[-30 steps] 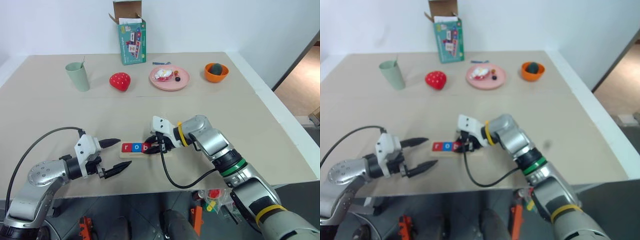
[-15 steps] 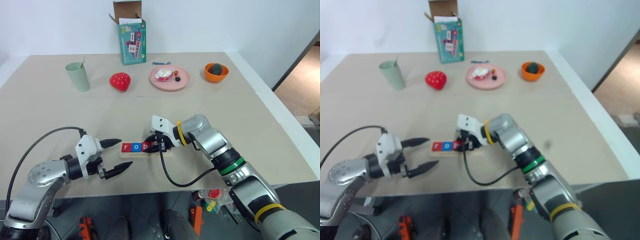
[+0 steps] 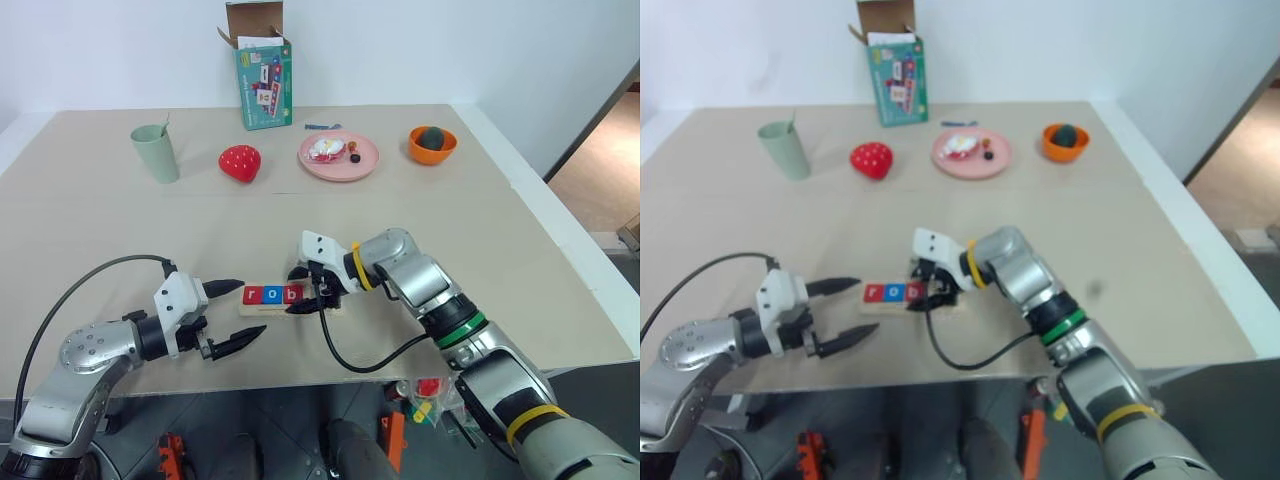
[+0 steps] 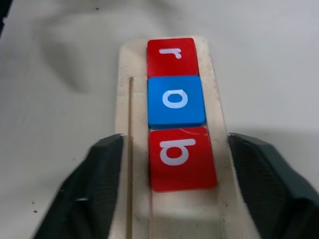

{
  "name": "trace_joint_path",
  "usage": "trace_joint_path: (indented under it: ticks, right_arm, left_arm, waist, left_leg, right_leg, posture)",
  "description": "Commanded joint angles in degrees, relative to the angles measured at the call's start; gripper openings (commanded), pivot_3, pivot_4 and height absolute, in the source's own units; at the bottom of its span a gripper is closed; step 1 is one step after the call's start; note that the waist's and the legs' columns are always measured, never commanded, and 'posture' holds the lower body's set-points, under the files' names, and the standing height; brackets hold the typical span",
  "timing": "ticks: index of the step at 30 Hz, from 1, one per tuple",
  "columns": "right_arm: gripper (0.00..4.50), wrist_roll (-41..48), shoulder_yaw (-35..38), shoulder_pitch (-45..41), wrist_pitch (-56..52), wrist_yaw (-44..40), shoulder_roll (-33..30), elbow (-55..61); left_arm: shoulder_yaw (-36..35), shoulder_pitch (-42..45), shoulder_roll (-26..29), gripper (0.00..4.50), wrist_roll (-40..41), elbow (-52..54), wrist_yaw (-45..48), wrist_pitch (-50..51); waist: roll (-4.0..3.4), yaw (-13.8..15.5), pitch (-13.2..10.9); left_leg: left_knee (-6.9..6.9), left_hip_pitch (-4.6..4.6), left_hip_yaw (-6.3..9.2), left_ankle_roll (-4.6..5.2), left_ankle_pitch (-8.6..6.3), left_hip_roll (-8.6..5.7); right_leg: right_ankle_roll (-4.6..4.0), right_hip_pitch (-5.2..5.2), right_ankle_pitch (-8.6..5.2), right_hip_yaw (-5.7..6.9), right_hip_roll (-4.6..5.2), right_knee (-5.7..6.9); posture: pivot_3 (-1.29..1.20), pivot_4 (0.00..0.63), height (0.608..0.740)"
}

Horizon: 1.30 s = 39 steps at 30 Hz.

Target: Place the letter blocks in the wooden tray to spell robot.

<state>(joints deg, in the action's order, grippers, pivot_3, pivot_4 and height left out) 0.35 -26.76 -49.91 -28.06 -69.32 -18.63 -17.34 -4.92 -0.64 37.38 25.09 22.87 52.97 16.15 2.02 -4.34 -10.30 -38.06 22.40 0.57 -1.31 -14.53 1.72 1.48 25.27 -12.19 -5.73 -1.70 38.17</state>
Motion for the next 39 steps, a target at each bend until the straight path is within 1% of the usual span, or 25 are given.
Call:
trace_joint_path:
  ticks: [1, 4, 6, 7, 9, 10, 12, 14, 18, 23, 32, 33, 34, 39]
  right_arm:
    - [4.39, 2.1, 3.1, -2.3, -1.7, 0.5, 0.4, 2.1]
    - [4.39, 7.4, 9.4, -4.1, -9.1, 2.5, 1.3, 5.0]
    - [4.39, 11.6, 15.4, -5.6, -14.5, 4.6, 1.3, 6.2]
    - [4.39, 12.7, 18.3, -5.5, -15.0, 5.7, 0.2, 6.2]
    - [4.39, 12.4, 20.4, -3.4, -13.2, 6.4, -3.2, 6.7]
    - [4.39, 10.9, 19.7, -1.3, -10.6, 5.9, -5.8, 6.5]
    - [4.39, 8.3, 18.0, 1.4, -6.0, 5.7, -8.7, 5.1]
    - [4.39, 7.6, 16.9, 2.2, -3.3, 6.2, -9.5, 3.2]
    - [4.39, 6.0, 15.2, 2.3, 1.2, 6.1, -9.3, -1.1]
    - [4.39, 5.0, 14.5, 0.7, 4.1, 6.2, -8.0, -6.2]
    - [4.39, 2.7, 12.8, -0.8, 9.0, 5.9, -6.2, -13.5]
    - [3.85, 1.9, 12.3, -0.7, 10.1, 5.7, -6.4, -14.3]
    - [3.57, 1.4, 12.1, -0.6, 10.9, 5.5, -6.4, -14.9]
    - [1.83, 0.8, 12.1, -0.7, 12.5, 5.0, -6.2, -16.6]
  left_arm:
    - [-0.3, 0.2, 0.7, 4.5, -0.2, 0.7, 0.3, -1.2]
    - [-0.2, 0.6, 0.7, 4.5, 0.4, 1.5, 0.6, -0.9]
    - [0.2, 1.0, 1.3, 4.5, 1.0, 2.4, 1.8, -0.5]
    - [0.6, 1.2, 2.0, 4.5, 1.4, 3.1, 2.7, 0.0]
    - [1.1, 1.8, 3.1, 4.5, 1.8, 3.6, 4.1, 0.7]
    - [1.6, 2.2, 3.6, 4.5, 1.7, 3.6, 4.8, 0.7]
    - [2.1, 3.0, 3.9, 4.5, 1.5, 3.3, 5.3, 0.6]
    - [2.5, 3.6, 3.7, 4.5, 1.5, 2.9, 5.2, 0.6]
    - [3.1, 4.0, 3.7, 4.5, 1.2, 2.2, 5.3, 0.1]
    - [3.0, 3.7, 3.7, 4.5, 0.8, 2.0, 5.1, -0.4]
    - [2.9, 2.5, 3.3, 4.5, 0.5, 3.5, 3.7, -0.6]
    - [2.9, 2.5, 3.3, 4.5, 0.5, 3.6, 3.5, -0.6]
    - [2.9, 2.4, 3.3, 4.5, 0.4, 3.7, 3.3, -0.6]
    - [2.9, 2.0, 3.3, 4.5, 0.3, 3.8, 3.1, -0.9]
  waist:
    - [0.0, 0.0, 0.0]
    - [-0.01, 0.0, 0.0]
    - [-0.02, 0.0, 0.0]
    - [-0.02, 0.0, 0.0]
    - [-0.02, 0.0, 0.0]
    - [-0.01, 0.1, 0.0]
    - [0.02, 0.4, 0.0]
    - [0.0, 0.2, 0.0]
    - [-0.04, -1.0, 0.0]
    - [-0.05, -1.0, 0.0]
    - [-0.05, -1.0, 0.0]
    - [-0.05, -1.0, 0.0]
    - [-0.05, -1.0, 0.0]
    - [-0.05, -1.0, 0.0]
  left_leg:
    - [0.0, 0.0, -0.01, 0.0, 0.0, 0.0]
    - [0.02, 0.02, -0.01, 0.0, 0.0, 0.0]
    - [0.03, 0.02, 0.01, 0.0, 0.0, 0.0]
    - [0.02, 0.02, 0.01, 0.0, 0.0, 0.0]
    - [0.02, 0.04, 0.05, 0.0, 0.0, -0.01]
    - [0.02, 0.04, 0.06, 0.0, 0.0, -0.01]
    - [0.03, 0.05, 0.12, 0.0, 0.0, -0.06]
    - [0.06, 0.07, 0.02, -0.04, -0.03, -0.11]
    - [0.12, -0.04, -0.2, -0.02, -0.04, -0.01]
    - [0.14, -0.08, -0.1, -0.01, -0.03, 0.05]
    - [0.14, -0.01, -0.12, -0.01, -0.04, -0.02]
    - [0.14, -0.01, -0.12, -0.01, -0.04, -0.02]
    - [0.14, 0.0, -0.11, -0.01, -0.04, -0.02]
    - [0.14, -0.05, -0.12, -0.01, -0.04, -0.01]
  right_leg:
    - [0.0, 0.01, 0.0, -0.01, 0.0, 0.0]
    - [-0.01, 0.02, -0.01, -0.01, 0.0, -0.01]
    - [-0.01, 0.03, -0.01, -0.01, 0.0, -0.01]
    - [-0.01, 0.02, -0.01, 0.0, 0.0, 0.0]
    - [-0.01, 0.02, -0.01, 0.03, 0.0, -0.01]
    - [0.0, 0.01, -0.02, 0.04, 0.0, -0.01]
    - [0.03, -0.04, -0.07, 0.1, 0.08, -0.04]
    - [0.1, -0.03, -0.14, 0.04, 0.16, -0.11]
    - [0.03, 0.05, -0.08, -0.2, 0.0, -0.05]
    - [-0.03, 0.03, -0.04, -0.17, -0.14, 0.0]
    - [0.05, 0.03, -0.09, -0.19, -0.01, -0.04]
    - [0.05, 0.03, -0.09, -0.19, -0.01, -0.04]
    - [0.05, 0.03, -0.09, -0.18, -0.01, -0.04]
    - [0.04, 0.02, -0.08, -0.18, -0.03, -0.03]
  posture:
    - [0.0, 0.15, 0.74]
    - [0.0, 0.15, 0.74]
    - [0.0, 0.15, 0.74]
    - [0.0, 0.15, 0.74]
    - [0.0, 0.15, 0.74]
    - [0.0, 0.15, 0.74]
    - [0.0, 0.15, 0.74]
    - [0.0, 0.15, 0.74]
    - [0.0, 0.15, 0.74]
    - [0.0, 0.15, 0.74]
    - [0.0, 0.15, 0.74]
    - [0.0, 0.15, 0.74]
    - [0.0, 0.15, 0.74]
    - [0.0, 0.15, 0.74]
